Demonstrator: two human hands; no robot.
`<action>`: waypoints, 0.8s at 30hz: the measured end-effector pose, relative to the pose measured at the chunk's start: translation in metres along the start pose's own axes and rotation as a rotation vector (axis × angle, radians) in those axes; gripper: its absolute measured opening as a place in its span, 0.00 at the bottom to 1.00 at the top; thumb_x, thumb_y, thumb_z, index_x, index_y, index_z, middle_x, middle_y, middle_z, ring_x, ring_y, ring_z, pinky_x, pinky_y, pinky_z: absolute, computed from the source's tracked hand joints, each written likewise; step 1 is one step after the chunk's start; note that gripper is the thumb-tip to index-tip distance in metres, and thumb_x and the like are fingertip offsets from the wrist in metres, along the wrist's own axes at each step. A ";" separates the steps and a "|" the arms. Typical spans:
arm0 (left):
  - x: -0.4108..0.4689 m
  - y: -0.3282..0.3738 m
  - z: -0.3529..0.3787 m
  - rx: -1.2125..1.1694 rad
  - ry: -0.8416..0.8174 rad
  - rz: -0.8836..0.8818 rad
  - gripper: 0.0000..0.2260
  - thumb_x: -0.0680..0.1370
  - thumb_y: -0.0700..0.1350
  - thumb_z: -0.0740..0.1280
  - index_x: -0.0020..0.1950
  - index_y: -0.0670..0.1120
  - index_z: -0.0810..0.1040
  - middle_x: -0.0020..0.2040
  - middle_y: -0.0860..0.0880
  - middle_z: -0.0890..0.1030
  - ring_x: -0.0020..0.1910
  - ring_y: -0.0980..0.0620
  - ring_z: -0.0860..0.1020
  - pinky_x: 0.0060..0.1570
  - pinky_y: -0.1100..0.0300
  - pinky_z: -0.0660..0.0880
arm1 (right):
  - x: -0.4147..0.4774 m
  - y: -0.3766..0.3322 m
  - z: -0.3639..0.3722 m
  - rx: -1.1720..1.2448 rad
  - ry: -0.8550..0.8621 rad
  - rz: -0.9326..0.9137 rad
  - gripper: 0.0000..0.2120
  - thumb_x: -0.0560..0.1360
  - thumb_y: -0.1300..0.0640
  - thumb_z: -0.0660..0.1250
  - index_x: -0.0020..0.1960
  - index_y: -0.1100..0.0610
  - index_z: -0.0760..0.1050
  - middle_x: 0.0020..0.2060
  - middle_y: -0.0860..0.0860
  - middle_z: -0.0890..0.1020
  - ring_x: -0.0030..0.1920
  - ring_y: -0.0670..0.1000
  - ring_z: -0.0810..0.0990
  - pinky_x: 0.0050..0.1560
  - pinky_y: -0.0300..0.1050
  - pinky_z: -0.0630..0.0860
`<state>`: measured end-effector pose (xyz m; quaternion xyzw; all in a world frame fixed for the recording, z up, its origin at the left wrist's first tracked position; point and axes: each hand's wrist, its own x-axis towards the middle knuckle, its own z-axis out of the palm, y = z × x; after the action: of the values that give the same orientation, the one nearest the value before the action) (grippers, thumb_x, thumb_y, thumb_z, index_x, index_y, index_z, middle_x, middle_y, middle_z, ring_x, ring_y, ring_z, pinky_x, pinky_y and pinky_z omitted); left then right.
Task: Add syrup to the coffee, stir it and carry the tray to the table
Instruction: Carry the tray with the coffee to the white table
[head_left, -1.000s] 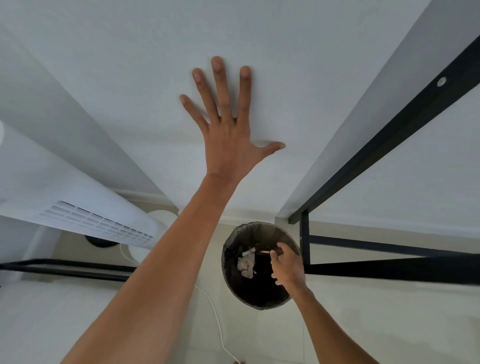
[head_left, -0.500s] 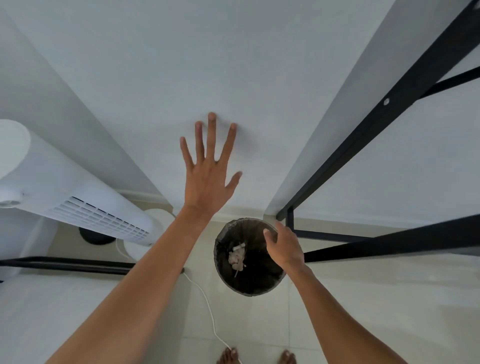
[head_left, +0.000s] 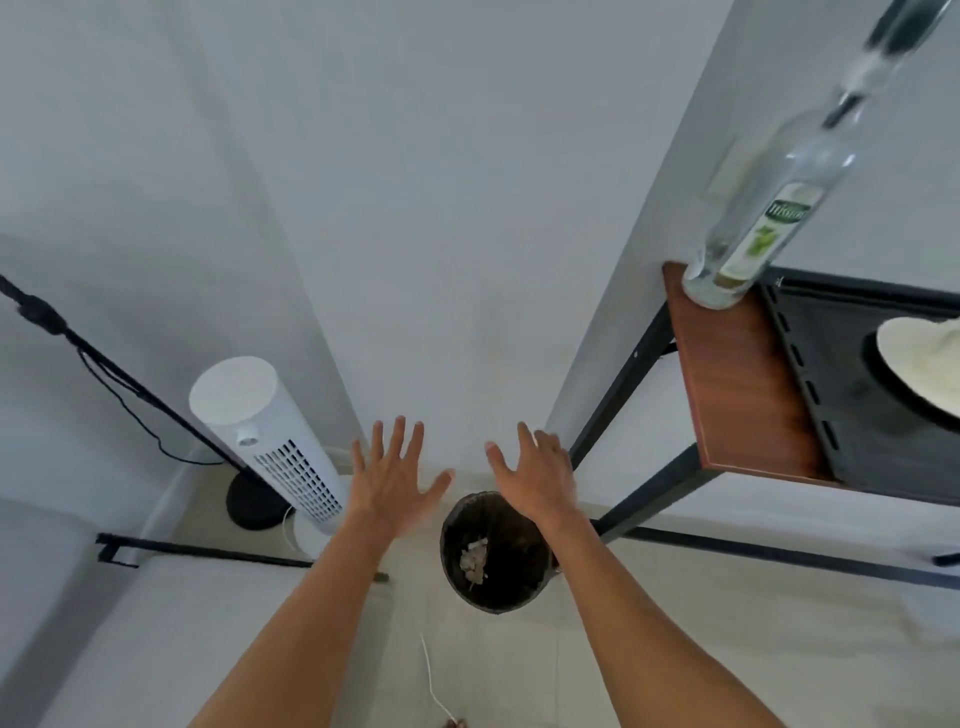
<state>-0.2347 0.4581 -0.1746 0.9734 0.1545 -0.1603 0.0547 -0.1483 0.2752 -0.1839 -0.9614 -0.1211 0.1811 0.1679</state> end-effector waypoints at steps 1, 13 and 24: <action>-0.008 -0.001 -0.019 -0.014 0.012 0.001 0.39 0.77 0.71 0.42 0.82 0.50 0.38 0.82 0.46 0.38 0.80 0.40 0.38 0.76 0.38 0.39 | -0.008 -0.009 -0.015 -0.008 0.019 -0.016 0.40 0.80 0.30 0.46 0.84 0.54 0.52 0.82 0.59 0.58 0.83 0.60 0.52 0.81 0.60 0.50; -0.044 0.029 -0.173 -0.062 0.271 0.075 0.42 0.74 0.74 0.39 0.82 0.52 0.42 0.83 0.48 0.43 0.81 0.42 0.41 0.75 0.36 0.38 | -0.063 -0.049 -0.185 -0.029 0.342 -0.124 0.38 0.81 0.32 0.49 0.83 0.55 0.55 0.81 0.59 0.61 0.82 0.61 0.53 0.81 0.60 0.51; -0.058 0.143 -0.219 -0.023 0.335 0.244 0.42 0.74 0.74 0.40 0.82 0.51 0.44 0.83 0.45 0.45 0.81 0.41 0.42 0.75 0.35 0.40 | -0.104 0.035 -0.268 -0.039 0.508 -0.068 0.35 0.81 0.34 0.53 0.80 0.54 0.61 0.79 0.58 0.65 0.81 0.61 0.58 0.81 0.62 0.53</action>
<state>-0.1764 0.3402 0.0595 0.9972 0.0443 0.0135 0.0585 -0.1325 0.1377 0.0707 -0.9745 -0.1106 -0.0741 0.1805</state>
